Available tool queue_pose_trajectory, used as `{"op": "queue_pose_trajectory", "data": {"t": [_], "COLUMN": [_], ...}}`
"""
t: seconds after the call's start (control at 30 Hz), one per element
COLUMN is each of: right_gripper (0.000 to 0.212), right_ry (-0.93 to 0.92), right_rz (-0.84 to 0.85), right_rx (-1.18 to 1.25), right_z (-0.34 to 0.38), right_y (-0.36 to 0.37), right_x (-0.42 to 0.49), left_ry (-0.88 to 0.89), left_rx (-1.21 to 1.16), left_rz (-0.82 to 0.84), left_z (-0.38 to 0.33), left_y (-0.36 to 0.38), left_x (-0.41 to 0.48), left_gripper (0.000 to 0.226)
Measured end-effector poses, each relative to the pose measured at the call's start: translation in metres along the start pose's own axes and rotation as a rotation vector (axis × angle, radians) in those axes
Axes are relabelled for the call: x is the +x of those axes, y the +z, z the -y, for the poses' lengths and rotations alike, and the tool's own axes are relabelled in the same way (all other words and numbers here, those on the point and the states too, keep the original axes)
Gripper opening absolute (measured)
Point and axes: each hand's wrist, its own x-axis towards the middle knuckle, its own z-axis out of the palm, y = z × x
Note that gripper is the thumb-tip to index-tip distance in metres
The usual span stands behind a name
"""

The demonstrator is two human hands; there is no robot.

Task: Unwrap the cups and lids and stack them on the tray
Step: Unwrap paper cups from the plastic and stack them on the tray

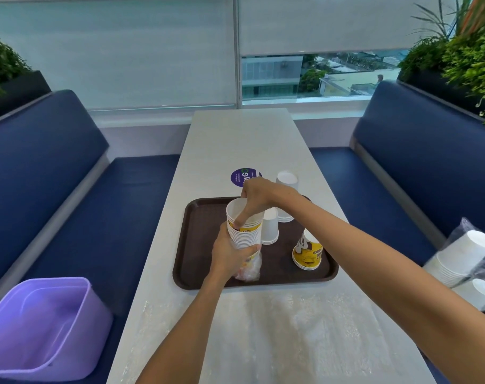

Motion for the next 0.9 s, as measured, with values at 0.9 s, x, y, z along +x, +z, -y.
{"op": "queue_pose_trajectory", "data": {"t": [0.9], "right_gripper": [0.050], "right_ry": [0.119], "right_rz": [0.298], "right_rx": [0.251], "right_z": [-0.059], "right_y": [-0.003], "right_x": [-0.045], "left_ry": [-0.001], "left_rx": [-0.039], "left_rz": [-0.028], "left_z": [-0.003], "left_y": [-0.002], "left_x": [-0.003], "left_gripper": [0.083]}}
